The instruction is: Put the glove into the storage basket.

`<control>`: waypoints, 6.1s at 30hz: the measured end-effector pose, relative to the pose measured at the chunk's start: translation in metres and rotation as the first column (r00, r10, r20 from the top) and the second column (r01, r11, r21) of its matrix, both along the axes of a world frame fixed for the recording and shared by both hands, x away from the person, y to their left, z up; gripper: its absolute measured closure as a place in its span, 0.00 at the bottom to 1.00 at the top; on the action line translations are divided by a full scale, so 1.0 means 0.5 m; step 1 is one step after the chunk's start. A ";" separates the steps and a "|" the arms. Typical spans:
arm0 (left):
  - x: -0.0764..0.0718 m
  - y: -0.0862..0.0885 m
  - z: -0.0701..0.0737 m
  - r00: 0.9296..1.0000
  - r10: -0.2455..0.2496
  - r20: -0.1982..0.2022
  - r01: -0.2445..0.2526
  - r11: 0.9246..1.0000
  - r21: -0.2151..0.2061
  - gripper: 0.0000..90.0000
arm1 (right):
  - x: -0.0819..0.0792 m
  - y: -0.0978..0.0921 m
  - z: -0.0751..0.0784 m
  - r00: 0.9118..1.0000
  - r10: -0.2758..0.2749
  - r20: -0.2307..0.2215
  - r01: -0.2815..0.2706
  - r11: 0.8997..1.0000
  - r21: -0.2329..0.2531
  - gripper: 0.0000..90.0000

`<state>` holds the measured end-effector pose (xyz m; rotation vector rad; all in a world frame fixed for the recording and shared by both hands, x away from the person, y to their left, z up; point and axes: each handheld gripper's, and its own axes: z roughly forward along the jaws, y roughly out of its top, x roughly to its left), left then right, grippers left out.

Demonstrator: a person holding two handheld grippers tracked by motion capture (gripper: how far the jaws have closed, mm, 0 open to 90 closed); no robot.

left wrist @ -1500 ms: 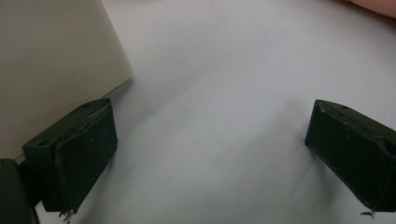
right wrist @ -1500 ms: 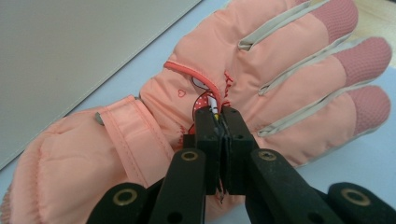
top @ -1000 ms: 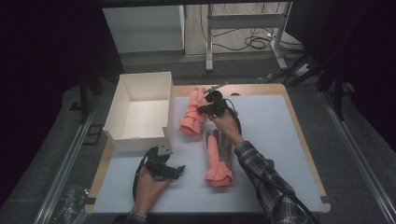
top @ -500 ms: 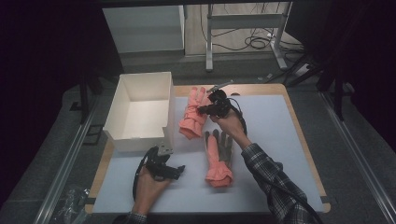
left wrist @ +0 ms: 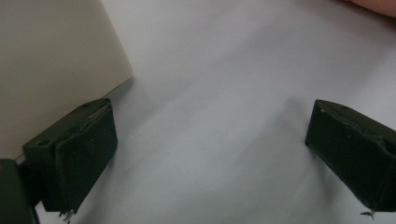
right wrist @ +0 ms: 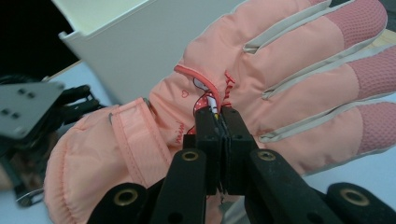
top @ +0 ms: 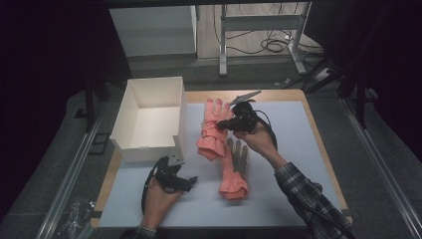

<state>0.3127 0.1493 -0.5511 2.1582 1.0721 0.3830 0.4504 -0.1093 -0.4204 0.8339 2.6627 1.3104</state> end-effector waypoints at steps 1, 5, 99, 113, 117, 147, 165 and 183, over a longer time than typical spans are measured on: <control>0.000 0.000 0.000 1.000 0.000 0.000 0.000 1.000 0.000 0.02 | 0.000 0.000 0.000 1.000 0.000 0.000 0.000 1.000 0.000 0.97; 0.000 0.000 0.000 1.000 0.001 -0.001 -0.001 1.000 -0.001 0.02 | -0.029 -0.026 0.008 1.000 0.020 0.004 -0.020 1.000 -0.003 0.97; 0.000 0.000 0.001 1.000 -0.002 -0.001 0.002 1.000 0.003 0.02 | -0.221 -0.246 -0.146 0.996 -0.085 0.040 0.090 0.988 -0.125 0.53; 0.000 0.000 0.001 1.000 -0.002 -0.001 0.002 1.000 0.004 0.02 | -0.274 -0.241 -0.170 0.999 -0.011 0.032 0.014 0.994 -0.111 0.80; 0.000 0.000 0.001 1.000 -0.002 -0.001 0.002 1.000 0.004 0.02 | -0.288 -0.236 -0.174 1.000 0.018 0.022 -0.016 0.994 -0.108 0.89; 0.000 0.000 0.000 1.000 -0.002 -0.001 0.002 1.000 0.003 0.02 | -0.309 -0.153 -0.198 0.992 0.124 0.011 -0.122 0.987 -0.104 0.92; 0.001 0.004 0.001 1.000 0.001 -0.001 -0.001 1.000 -0.009 0.03 | -0.300 -0.085 -0.208 0.989 0.147 0.020 -0.145 0.984 -0.100 0.93; -0.030 0.041 0.006 1.000 -0.018 0.000 0.018 0.999 0.040 0.02 | -0.289 -0.036 -0.212 0.990 0.140 0.028 -0.136 0.986 -0.095 0.92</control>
